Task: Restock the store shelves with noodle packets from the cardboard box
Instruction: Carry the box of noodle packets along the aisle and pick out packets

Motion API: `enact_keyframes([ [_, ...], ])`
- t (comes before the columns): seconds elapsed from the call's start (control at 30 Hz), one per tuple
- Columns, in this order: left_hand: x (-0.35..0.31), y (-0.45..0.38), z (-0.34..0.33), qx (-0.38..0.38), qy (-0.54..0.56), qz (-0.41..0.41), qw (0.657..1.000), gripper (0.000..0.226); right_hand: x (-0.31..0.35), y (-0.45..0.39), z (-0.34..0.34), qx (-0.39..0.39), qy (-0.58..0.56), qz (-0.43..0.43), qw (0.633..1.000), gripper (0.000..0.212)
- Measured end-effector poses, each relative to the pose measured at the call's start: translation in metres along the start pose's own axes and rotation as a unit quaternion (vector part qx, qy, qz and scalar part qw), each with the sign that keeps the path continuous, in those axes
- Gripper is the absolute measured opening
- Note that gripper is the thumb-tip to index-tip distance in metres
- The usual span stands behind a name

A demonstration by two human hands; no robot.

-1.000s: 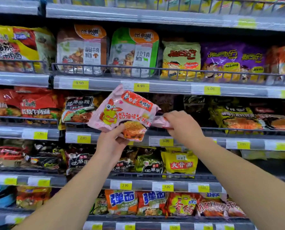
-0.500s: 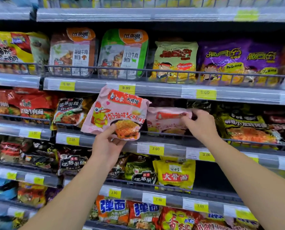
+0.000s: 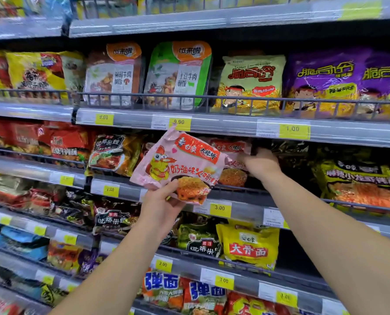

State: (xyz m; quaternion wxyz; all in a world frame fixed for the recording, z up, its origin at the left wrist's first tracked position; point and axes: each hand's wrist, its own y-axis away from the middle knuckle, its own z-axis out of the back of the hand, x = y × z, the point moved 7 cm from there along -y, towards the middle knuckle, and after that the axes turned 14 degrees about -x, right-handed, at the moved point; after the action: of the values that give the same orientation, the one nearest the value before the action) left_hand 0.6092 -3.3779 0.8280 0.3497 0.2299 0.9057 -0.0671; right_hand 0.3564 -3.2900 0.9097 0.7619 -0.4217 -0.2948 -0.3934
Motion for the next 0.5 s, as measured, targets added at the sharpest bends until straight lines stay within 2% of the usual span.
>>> enact_keyframes([
  [0.07,0.004,-0.001,-0.002,0.002,0.005,0.004,1.000,0.033,-0.003,0.000,0.002,0.020,-0.031,-0.011,0.999,0.056],
  [0.13,0.009,-0.001,-0.002,-0.003,0.002,0.012,1.000,0.036,-0.001,0.006,0.012,0.008,-0.046,0.000,0.999,0.052],
  [0.23,0.022,0.003,-0.008,-0.018,0.020,0.035,0.999,0.032,0.009,0.034,0.050,-0.091,-0.086,0.079,0.989,0.020],
  [0.27,0.028,0.006,-0.013,-0.019,0.027,0.047,0.998,0.028,0.011,0.049,0.059,-0.103,-0.118,0.110,0.982,0.013],
  [0.37,0.050,0.017,-0.029,-0.024,0.056,0.082,0.995,0.005,0.022,0.090,0.057,-0.013,-0.144,0.182,0.973,0.018],
  [0.43,0.062,0.023,-0.042,-0.020,0.066,0.093,0.993,0.005,0.019,0.101,0.043,0.053,-0.125,0.171,0.976,0.016],
  [0.5,0.072,0.027,-0.050,-0.018,0.070,0.105,0.992,0.017,0.011,0.099,0.041,0.050,-0.135,0.136,0.980,0.026],
])
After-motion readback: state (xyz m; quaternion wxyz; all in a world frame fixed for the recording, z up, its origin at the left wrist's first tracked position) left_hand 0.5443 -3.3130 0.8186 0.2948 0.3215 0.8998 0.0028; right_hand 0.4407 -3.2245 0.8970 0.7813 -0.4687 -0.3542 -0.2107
